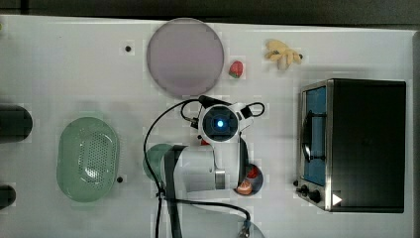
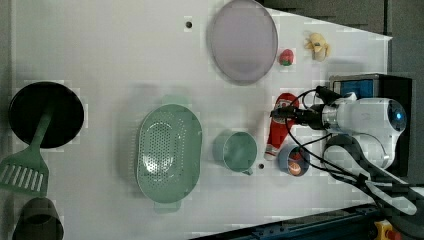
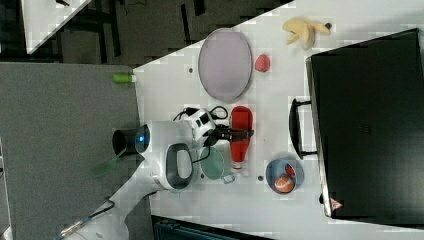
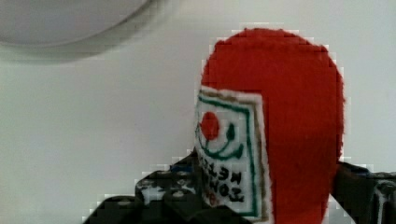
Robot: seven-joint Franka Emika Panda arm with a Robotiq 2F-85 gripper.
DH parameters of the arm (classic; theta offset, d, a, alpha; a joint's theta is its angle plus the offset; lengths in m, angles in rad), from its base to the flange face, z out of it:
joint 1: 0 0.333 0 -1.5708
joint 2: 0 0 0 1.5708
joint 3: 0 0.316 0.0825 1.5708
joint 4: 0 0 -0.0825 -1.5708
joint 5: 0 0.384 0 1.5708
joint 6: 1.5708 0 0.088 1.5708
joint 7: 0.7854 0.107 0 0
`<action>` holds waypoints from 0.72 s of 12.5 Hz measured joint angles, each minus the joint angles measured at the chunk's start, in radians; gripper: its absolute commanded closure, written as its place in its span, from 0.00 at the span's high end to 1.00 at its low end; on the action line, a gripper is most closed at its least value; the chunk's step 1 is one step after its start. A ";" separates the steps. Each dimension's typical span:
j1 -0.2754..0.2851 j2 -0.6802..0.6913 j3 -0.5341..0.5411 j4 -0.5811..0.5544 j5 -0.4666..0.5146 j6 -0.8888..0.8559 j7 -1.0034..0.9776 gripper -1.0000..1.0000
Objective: Pick ketchup from strainer and place it on the table
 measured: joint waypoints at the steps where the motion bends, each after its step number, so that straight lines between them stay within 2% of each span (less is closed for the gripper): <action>1: 0.001 0.014 -0.006 -0.002 0.002 0.006 0.000 1.00; 6: -0.008 -0.050 -0.017 0.012 0.007 -0.016 0.000 1.00; 9: -0.010 -0.152 -0.015 0.141 0.001 -0.182 0.025 1.00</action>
